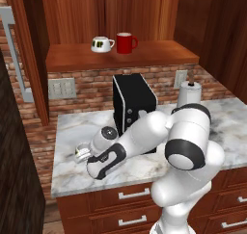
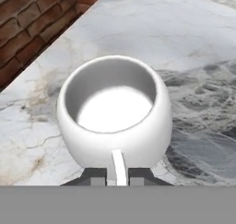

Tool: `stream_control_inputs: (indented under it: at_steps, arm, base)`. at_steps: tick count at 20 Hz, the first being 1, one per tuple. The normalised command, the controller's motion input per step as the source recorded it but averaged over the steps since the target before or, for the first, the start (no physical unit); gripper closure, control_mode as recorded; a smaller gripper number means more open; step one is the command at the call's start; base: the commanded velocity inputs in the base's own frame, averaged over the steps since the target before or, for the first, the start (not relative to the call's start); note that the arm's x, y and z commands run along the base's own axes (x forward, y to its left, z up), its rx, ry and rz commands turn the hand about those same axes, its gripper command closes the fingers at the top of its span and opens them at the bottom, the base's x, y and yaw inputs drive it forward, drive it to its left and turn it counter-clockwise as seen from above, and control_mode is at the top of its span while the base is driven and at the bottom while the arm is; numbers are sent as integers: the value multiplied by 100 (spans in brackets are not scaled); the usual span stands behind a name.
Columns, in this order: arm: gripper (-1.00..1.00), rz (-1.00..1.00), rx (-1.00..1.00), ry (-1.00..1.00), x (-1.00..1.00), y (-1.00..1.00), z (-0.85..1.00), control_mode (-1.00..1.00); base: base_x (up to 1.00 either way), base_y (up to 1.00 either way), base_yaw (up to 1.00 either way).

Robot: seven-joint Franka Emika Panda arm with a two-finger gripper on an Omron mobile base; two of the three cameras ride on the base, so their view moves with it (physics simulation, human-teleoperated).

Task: Pick the mug on the counter and place it in the cabinet with the handle facing the right, like the mugs already inside.

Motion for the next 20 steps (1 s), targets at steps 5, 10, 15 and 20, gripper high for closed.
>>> stream_control_inputs:
  at_steps: [5, 10, 15, 20]
  arm:
    - [100, 0, 0, -1, 0, 0, 0, -100]
    - [100, 0, -3, -8, -8, 2, 10, -100]
    - [100, 0, -5, -15, -28, 2, 46, -100]
    - [100, 0, -1, -17, -26, 0, 69, -100]
  base:
    - [0, 0, 0]
    - [0, 0, 0]
    - [0, 0, 0]
    - [0, 0, 0]
